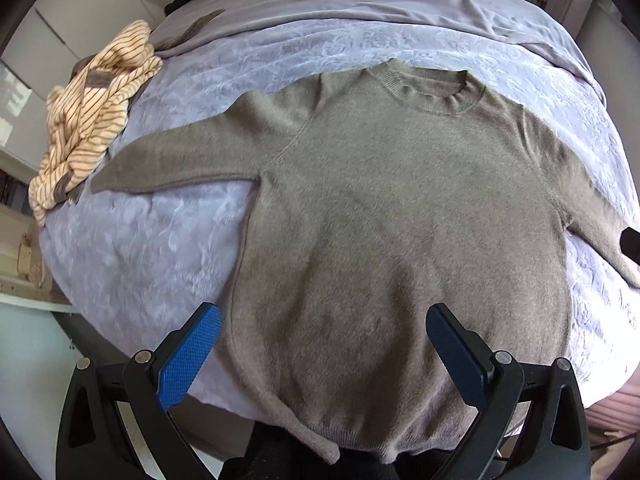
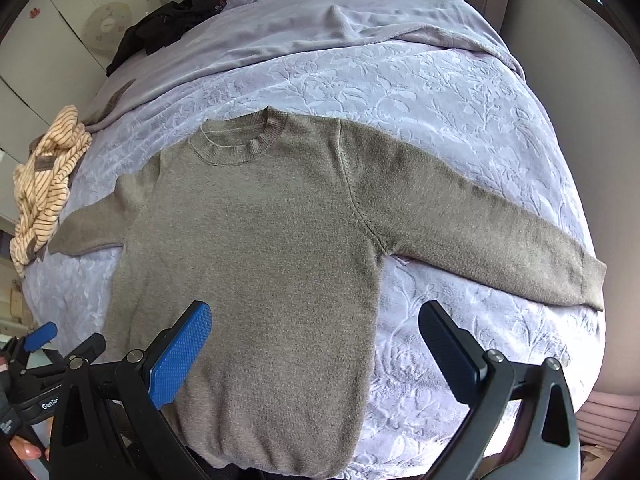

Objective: Fold small clothes

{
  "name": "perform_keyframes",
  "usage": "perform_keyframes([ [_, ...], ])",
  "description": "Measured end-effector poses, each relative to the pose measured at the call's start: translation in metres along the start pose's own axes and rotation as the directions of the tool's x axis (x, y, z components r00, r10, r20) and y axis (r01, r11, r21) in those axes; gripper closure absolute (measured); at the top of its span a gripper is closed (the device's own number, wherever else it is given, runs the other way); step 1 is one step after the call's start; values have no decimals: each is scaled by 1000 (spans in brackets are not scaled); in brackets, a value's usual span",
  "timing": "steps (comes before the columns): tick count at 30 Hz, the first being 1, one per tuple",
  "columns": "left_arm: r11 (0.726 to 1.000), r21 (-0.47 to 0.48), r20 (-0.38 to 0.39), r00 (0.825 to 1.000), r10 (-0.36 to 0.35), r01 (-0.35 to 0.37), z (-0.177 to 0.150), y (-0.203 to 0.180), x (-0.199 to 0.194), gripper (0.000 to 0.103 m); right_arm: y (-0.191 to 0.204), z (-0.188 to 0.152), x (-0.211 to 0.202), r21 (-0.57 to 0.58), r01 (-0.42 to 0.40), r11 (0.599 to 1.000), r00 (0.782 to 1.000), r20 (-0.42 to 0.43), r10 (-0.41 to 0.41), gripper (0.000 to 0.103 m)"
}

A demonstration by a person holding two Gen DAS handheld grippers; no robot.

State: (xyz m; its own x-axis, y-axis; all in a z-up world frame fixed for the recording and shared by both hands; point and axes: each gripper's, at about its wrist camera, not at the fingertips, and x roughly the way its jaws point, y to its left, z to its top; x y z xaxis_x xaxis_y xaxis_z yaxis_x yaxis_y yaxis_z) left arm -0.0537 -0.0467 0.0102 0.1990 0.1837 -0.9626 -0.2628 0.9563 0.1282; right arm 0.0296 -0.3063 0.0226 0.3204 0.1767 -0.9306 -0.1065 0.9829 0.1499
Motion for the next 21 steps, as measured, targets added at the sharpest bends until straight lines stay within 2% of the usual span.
perform_keyframes([
  [6,1000,20,27,1000,0,-1,-7,3,-4,0,1,-5,-2,14,5,1000,1000,20,-6,0],
  [11,998,57,52,998,-40,37,-10,-2,-6,0,5,-17,-6,44,22,999,999,41,-24,0],
  [16,996,55,66,995,-74,71,-16,1,-9,0,15,-33,-10,44,31,999,999,37,-32,0],
  [21,995,63,71,994,-84,79,-21,4,-9,0,24,-45,-15,50,27,998,999,37,-29,0],
])
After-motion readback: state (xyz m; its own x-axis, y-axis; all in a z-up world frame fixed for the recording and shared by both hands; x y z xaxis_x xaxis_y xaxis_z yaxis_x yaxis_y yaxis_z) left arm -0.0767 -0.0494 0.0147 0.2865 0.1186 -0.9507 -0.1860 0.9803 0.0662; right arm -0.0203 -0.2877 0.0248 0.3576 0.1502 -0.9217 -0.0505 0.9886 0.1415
